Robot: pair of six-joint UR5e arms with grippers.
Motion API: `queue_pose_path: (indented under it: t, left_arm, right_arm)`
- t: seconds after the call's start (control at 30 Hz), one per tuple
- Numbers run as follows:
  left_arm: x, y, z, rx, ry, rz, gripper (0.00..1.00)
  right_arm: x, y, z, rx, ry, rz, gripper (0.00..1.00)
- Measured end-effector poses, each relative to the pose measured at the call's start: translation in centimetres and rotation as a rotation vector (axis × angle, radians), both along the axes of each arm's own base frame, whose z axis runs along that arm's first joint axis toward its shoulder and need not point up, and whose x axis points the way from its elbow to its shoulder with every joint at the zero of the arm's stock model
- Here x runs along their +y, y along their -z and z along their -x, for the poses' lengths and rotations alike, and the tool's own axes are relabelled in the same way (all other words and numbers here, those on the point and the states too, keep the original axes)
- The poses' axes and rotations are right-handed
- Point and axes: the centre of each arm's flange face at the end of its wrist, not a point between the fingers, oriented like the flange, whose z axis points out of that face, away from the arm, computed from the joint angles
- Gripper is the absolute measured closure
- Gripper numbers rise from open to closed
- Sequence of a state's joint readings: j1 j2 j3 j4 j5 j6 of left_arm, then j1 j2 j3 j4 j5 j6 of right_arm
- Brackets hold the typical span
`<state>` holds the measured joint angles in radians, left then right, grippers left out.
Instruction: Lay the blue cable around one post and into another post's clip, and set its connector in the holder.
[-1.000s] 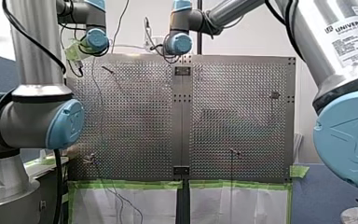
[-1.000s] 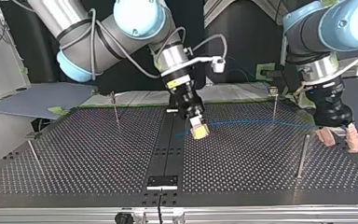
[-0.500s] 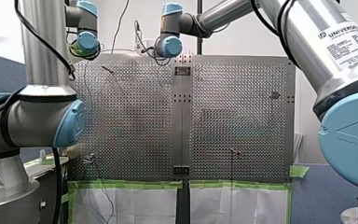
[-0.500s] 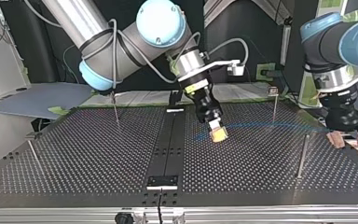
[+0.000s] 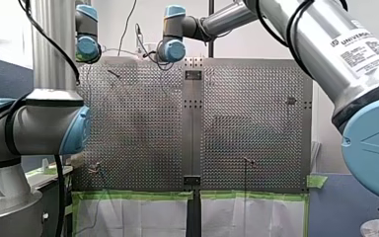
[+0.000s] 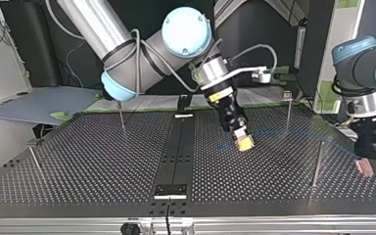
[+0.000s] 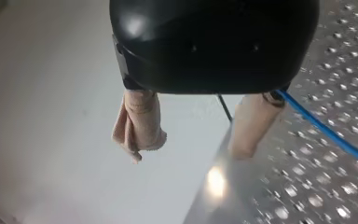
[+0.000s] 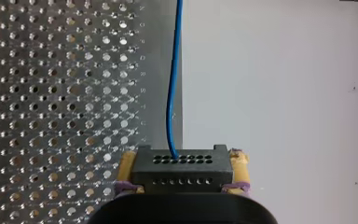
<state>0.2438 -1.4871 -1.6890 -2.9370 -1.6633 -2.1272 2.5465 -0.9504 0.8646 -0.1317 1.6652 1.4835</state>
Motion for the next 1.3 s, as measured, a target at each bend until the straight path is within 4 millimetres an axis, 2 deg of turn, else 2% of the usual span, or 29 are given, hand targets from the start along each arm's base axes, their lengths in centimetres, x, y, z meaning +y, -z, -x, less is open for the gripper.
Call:
queue_pose_path:
  t: [0.17,0.3,0.7,0.97,1.07,1.3]
  left_arm:
    - [-0.1,-0.4,-1.4,-0.023,0.025,0.016,0.0]
    - [0.1,0.1,-2.1,-0.017,0.022,0.023,0.0]
    - [0.9,3.0,-4.0,0.035,-0.006,0.024,0.0]
    - [1.0,4.8,-5.2,0.061,-0.001,0.025,0.0]
    - [1.2,5.0,-5.3,0.056,-0.003,0.032,0.0]
    - [1.4,6.5,-5.7,0.074,-0.006,0.043,0.0]
  right_arm:
    - [-0.4,-0.4,-0.3,0.005,0.001,-0.01,1.0]
    - [-0.9,-1.6,-0.2,-0.006,0.009,-0.005,1.0]
    - [-2.6,-6.0,0.7,-0.076,0.041,0.027,1.0]
    - [-3.3,-8.1,0.7,-0.114,0.053,0.051,1.0]
    - [-3.5,-8.0,0.4,-0.117,0.058,0.052,1.0]
    - [-4.5,-6.2,0.1,-0.089,0.087,0.023,1.0]
